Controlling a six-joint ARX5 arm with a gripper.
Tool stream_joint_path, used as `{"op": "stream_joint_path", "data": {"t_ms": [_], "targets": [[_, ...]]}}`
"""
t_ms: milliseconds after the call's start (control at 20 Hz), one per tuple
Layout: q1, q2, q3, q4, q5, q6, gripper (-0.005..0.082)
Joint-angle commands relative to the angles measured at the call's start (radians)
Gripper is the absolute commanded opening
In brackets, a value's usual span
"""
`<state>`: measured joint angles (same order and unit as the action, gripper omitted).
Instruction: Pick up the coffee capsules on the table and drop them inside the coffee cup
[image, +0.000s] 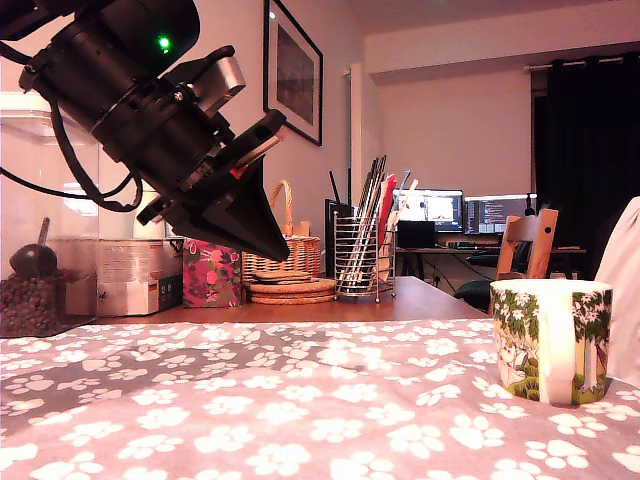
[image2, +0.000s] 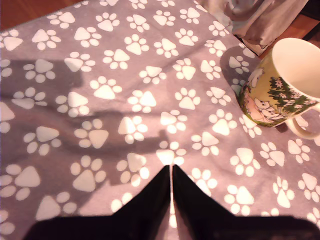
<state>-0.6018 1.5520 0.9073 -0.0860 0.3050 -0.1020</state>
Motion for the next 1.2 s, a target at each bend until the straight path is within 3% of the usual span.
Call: {"op": "stream_joint_path", "data": {"t_ms": [0, 300, 550, 1150], "targets": [[-0.016, 0.003, -0.002, 0.005, 0.0, -0.003, -0.0021], [-0.059, -0.024, -0.083, 0.039, -0.033, -0.005, -0.0021], [-0.06, -0.114, -0.215, 0.182, -0.042, -0.069, -0.0021], [-0.059, -0.341, -0.354, 0.163, -0.151, -0.101, -0.0021]]}}
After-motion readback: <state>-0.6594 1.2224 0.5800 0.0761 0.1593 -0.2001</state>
